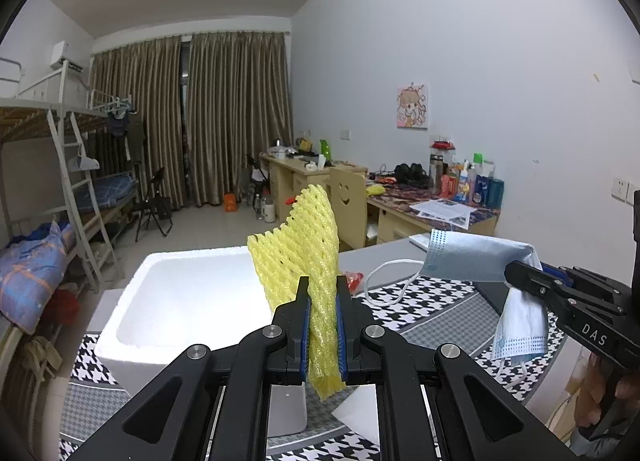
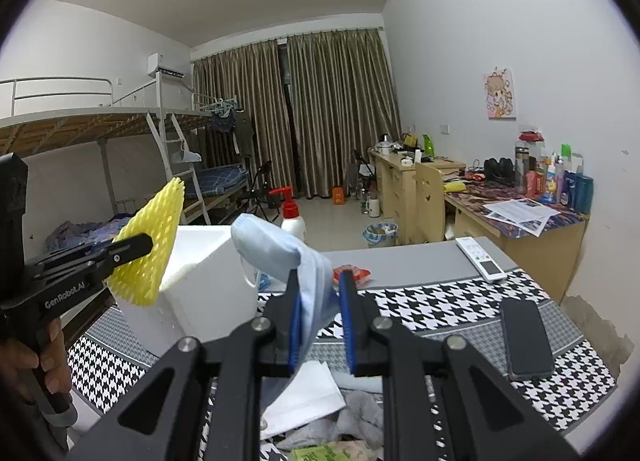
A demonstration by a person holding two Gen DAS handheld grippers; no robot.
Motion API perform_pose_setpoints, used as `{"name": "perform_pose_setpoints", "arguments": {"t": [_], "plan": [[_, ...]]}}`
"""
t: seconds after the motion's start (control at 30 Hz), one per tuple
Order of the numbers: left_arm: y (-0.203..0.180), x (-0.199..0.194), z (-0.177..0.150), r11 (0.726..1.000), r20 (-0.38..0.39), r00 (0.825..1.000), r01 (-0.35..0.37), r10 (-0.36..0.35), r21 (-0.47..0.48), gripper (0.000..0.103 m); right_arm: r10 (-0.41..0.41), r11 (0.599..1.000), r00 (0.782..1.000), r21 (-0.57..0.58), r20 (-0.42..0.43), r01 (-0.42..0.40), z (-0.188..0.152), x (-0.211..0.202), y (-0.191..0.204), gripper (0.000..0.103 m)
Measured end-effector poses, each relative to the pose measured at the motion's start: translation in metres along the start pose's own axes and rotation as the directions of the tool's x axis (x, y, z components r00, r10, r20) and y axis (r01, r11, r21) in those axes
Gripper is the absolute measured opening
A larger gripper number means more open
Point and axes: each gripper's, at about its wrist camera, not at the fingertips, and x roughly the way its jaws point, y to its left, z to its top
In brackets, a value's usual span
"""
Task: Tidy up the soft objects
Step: 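Lift and carry the yellow net and blue mask over the white foam box with both tools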
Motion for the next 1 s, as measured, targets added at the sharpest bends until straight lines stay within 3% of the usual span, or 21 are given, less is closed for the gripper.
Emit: {"name": "perform_pose_setpoints", "arguments": {"t": [0.27,0.7,1.0], "plan": [[0.009,0.003,0.011,1.000,0.017,1.000,-0.010,0.010,-0.005,0.011,0.019,1.000,1.000,-0.006,0.015,-0.019,0.008,0.007,0.006,0.021],[0.036,0.006,0.025,0.995,0.047,0.994,-0.097,0.099,-0.033,0.011,0.089,0.995,0.995,-0.045,0.041,-0.087,0.028,0.025,0.028,0.021],[0.053,0.013,0.026,0.985,0.025,0.987,-0.158,0.160,-0.067,0.011,0.147,0.988,0.989,-0.062,0.034,-0.144,0.033,0.042,0.039,0.021]]}}
